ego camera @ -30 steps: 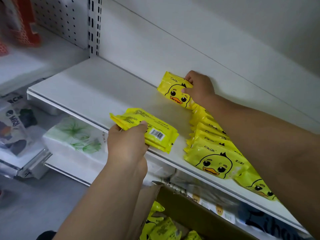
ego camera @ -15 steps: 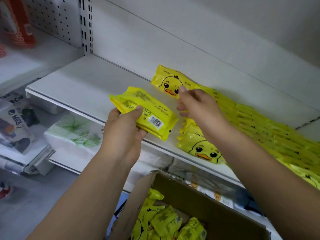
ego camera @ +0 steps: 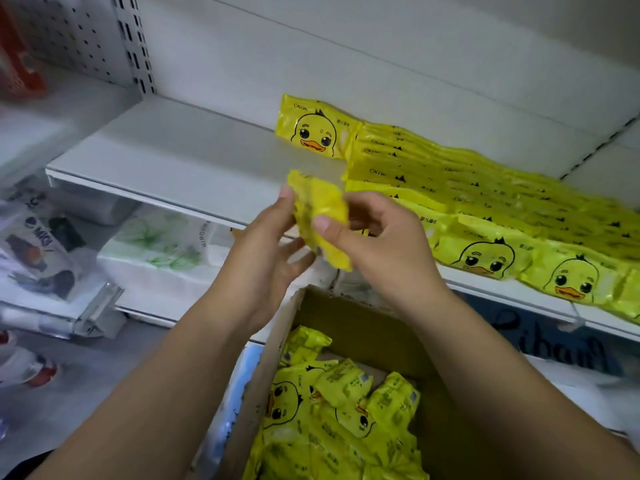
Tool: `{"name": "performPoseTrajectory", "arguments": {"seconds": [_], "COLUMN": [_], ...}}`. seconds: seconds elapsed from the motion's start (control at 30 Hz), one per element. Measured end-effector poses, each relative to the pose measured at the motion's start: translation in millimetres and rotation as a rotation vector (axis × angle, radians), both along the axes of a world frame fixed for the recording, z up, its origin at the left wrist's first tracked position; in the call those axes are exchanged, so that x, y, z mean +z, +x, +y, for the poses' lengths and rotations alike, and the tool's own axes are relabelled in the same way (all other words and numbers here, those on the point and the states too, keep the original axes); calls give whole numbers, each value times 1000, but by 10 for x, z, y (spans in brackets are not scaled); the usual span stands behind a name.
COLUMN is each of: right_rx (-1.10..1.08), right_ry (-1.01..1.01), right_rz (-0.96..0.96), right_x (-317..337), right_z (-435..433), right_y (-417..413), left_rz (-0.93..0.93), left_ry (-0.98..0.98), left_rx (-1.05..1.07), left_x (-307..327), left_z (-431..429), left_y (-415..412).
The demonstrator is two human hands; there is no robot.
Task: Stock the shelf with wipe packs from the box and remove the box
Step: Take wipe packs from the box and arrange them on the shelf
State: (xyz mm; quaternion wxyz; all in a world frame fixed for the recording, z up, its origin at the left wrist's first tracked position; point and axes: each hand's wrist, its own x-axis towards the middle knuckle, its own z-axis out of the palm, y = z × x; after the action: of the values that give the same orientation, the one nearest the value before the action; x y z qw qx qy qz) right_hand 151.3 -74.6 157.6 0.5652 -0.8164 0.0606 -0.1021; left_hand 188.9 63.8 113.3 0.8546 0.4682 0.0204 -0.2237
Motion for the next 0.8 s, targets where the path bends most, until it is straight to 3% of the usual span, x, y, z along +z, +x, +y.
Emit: {"name": "performPoseTrajectory", "arguments": {"seconds": [0.1,0.27,0.37,0.47,0.57,0.63,0.8], "right_rx": [174,-78,-136,-105,-169,-249,-251], "right_ry": [50,-32,-101,40,125,178,329], "right_rz": [58,-82,-23,113,22,-13,73], "right_x": [-2,50,81,76,56,52,43], "right_z": [47,-167,-273,-330,-378,-429,-427], "right_y": [-99,-29,75,185,234,240,203], "left_rz": [112,71,82,86,64,53,-44], "left_ry": [-226,-304,-353,-345,-387,-317,109], "left_rx": [-36,-158,-277,-367,-416,-321,114], "left_x": [45,135,146,153,173,175,65], "left_z": [91,242,230,194,193,156,67], "left_y": [-27,-17,-27,-58,-74,-44,28]}}
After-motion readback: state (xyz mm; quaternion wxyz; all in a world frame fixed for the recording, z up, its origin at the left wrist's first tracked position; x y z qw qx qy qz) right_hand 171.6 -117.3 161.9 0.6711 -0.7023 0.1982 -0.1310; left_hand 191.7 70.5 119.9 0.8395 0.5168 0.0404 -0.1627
